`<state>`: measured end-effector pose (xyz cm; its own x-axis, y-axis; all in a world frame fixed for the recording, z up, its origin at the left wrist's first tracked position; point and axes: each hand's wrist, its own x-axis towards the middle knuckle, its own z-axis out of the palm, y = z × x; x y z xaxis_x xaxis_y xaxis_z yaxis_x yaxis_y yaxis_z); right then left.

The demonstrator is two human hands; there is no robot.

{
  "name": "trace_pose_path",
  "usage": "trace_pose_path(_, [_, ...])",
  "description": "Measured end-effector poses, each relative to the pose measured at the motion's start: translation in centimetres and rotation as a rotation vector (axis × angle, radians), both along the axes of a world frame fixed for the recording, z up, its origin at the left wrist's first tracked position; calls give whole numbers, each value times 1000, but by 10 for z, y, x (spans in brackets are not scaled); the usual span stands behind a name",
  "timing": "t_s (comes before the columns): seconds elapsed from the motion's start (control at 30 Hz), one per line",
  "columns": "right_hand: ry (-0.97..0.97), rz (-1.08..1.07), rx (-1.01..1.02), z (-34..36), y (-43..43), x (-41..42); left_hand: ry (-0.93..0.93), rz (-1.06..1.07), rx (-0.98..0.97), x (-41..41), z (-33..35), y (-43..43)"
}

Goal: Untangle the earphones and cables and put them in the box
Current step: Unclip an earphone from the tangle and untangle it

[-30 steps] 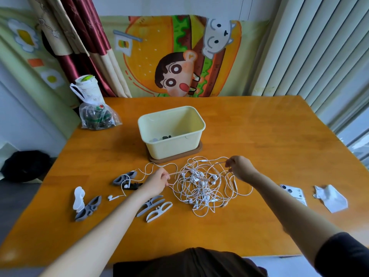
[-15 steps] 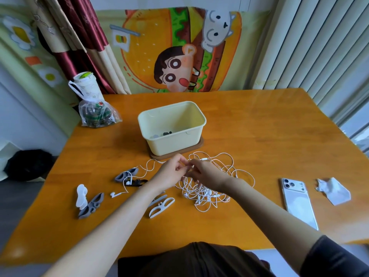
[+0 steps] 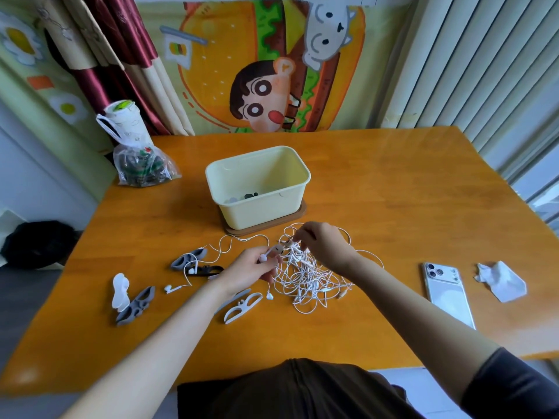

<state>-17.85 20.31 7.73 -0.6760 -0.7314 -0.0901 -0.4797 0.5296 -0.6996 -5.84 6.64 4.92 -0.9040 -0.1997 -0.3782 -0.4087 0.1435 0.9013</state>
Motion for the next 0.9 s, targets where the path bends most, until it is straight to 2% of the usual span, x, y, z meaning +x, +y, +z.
trace_pose_path(0.17, [-24, -1, -10, -3, -5, 2, -23, 330, 79, -2, -8, -1])
trace_pose_path(0.23, [-33, 44, 28, -3, -4, 3, -41, 409, 23, -2, -7, -4])
trace_pose_path(0.37, [-10, 12, 36, -6, -6, 4, 5, 279, -123, -2, -5, -2])
trace_pose_path(0.5, [5, -66, 25, -9, -6, 6, 52, 133, -173, -6, 2, 9])
trace_pose_path(0.7, [17, -13, 107, -14, 3, 6, 118, 252, -157, -14, 3, 5])
trace_pose_path(0.9, [-7, -82, 125, -16, 9, 1, -8, 280, -301, -2, -21, -12])
